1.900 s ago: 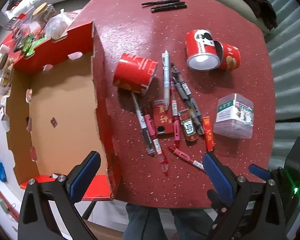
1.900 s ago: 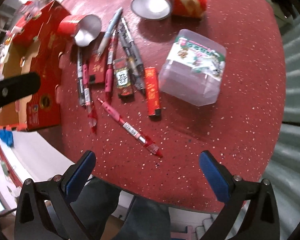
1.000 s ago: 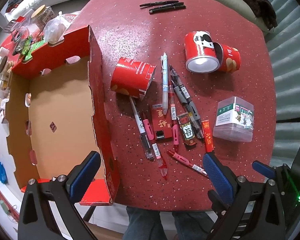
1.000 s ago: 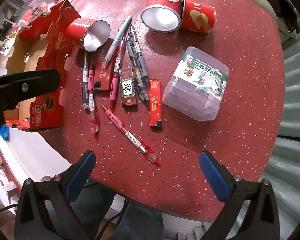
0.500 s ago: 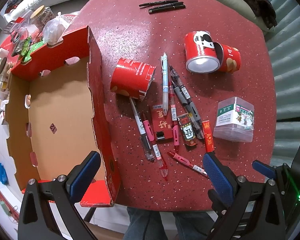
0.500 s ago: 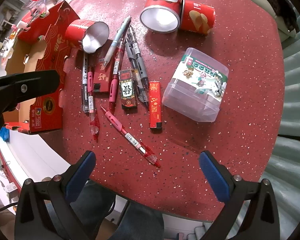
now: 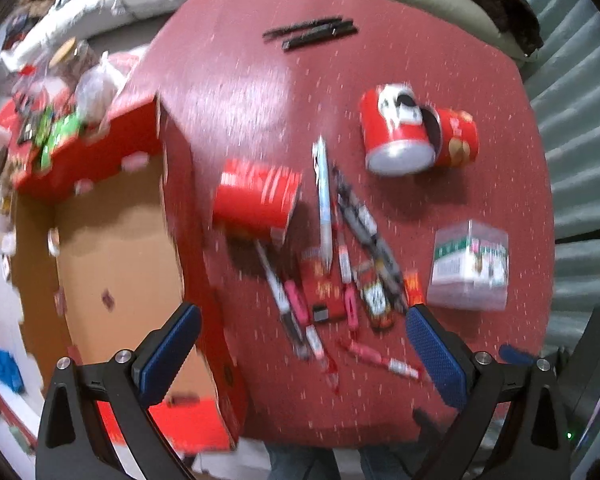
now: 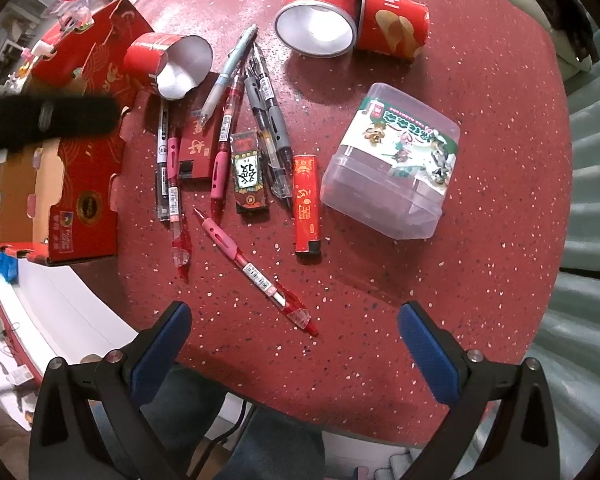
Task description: Organize rigid objects
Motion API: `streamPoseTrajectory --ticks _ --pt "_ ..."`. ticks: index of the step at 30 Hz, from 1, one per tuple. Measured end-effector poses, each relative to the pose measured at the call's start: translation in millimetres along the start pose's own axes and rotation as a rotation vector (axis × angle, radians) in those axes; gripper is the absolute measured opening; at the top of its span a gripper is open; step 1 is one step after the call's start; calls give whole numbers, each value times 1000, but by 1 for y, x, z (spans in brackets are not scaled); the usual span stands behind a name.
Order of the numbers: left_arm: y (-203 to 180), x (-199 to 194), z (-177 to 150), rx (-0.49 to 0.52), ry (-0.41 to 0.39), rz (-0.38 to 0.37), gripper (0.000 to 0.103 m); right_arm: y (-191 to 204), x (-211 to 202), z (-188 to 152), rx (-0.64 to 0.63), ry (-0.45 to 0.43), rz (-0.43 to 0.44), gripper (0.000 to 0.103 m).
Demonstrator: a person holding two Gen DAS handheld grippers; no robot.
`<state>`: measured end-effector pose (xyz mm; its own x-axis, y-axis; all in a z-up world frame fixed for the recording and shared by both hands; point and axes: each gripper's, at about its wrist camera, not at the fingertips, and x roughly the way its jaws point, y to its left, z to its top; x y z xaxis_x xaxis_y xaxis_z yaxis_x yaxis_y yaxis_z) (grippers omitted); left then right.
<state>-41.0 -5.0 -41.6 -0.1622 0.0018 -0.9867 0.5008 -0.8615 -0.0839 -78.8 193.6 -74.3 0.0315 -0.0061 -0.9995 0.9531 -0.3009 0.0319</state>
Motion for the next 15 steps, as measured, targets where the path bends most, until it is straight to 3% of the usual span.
streamPoseTrajectory --ticks 5,7,15 --pt "-7 11 30 39 -52 -1 103 9 15 -5 -76 -13 -10 103" --pt "-11 16 38 1 -65 18 103 16 23 -7 -116 -14 -13 103" --pt "-11 37 46 9 -46 29 103 61 58 -9 -327 -34 -37 103"
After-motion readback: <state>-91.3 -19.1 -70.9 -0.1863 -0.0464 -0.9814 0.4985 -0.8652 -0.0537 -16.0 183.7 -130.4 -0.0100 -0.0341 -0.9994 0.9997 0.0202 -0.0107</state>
